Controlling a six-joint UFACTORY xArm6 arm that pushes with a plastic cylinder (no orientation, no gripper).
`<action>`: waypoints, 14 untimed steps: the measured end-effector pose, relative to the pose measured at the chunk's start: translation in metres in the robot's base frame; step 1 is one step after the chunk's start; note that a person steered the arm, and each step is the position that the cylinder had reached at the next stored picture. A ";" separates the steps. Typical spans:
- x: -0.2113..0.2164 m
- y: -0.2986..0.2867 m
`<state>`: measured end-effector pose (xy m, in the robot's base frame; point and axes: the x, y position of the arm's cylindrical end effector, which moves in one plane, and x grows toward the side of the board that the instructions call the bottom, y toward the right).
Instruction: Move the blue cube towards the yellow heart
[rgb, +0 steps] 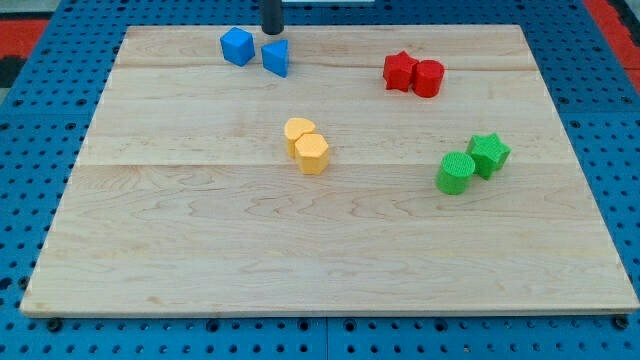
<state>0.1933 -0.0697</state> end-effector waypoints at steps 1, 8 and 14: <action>0.000 0.000; 0.036 -0.103; 0.150 -0.049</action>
<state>0.3428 -0.1187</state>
